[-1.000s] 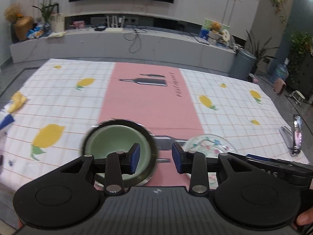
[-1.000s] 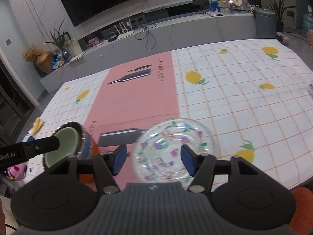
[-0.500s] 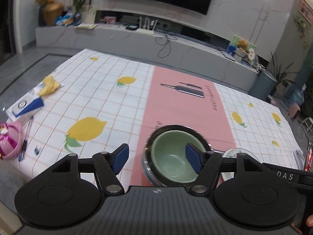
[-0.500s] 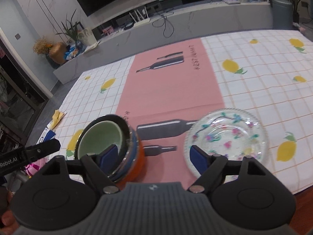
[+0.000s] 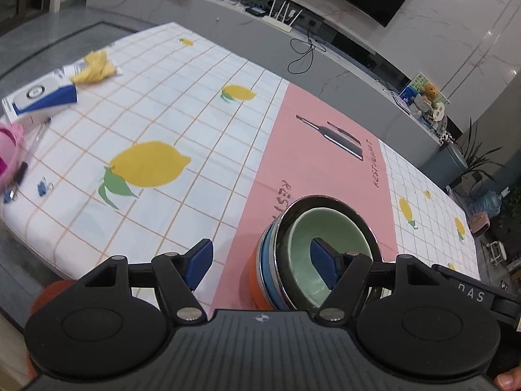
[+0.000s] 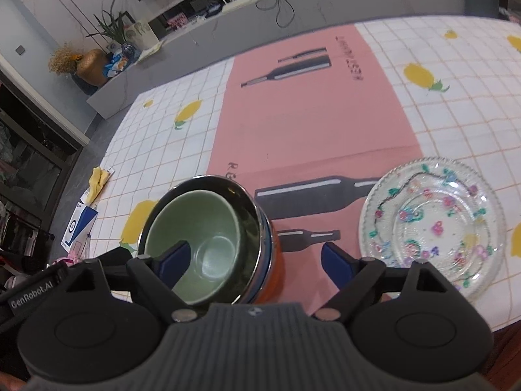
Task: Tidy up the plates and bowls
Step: 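Move both grippers to the rim of the nested bowl stack, then close both grippers on the rim of the nested bowl stack, then lift the bowl stack and carry it over the stacked plates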
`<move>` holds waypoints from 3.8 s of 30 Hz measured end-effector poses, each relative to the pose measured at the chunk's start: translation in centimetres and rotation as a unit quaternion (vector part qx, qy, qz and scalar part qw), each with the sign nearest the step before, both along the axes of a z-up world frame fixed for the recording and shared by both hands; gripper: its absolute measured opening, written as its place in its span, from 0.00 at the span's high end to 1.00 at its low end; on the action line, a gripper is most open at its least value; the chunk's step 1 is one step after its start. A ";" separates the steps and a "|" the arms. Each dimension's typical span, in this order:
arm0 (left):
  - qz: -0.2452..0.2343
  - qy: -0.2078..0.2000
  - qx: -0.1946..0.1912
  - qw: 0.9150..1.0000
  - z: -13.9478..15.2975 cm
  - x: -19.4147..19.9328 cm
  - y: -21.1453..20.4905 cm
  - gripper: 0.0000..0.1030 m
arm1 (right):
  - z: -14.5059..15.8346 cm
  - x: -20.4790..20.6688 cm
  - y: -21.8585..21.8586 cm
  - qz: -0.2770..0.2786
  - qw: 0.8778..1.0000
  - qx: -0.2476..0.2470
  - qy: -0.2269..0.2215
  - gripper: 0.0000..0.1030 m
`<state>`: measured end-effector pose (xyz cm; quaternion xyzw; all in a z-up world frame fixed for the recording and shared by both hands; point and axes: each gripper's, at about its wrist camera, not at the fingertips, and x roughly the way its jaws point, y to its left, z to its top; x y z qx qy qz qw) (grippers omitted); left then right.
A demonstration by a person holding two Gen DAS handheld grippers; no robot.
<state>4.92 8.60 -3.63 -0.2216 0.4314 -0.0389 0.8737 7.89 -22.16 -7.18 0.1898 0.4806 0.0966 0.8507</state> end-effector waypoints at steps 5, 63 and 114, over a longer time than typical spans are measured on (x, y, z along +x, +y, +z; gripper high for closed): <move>0.008 0.017 -0.018 1.000 -1.4 0.9 0.4 0.22 | -1.3 1.1 0.0 -0.005 0.999 0.021 0.027 0.17; -0.031 0.039 -0.042 0.998 -0.3 1.4 -5.4 0.54 | -2.3 0.3 -4.4 -0.017 0.988 0.136 0.069 0.54; -0.139 0.071 -0.046 0.987 -3.4 5.6 -20.5 0.54 | -3.6 0.3 -20.3 -0.113 0.982 0.128 0.077 0.54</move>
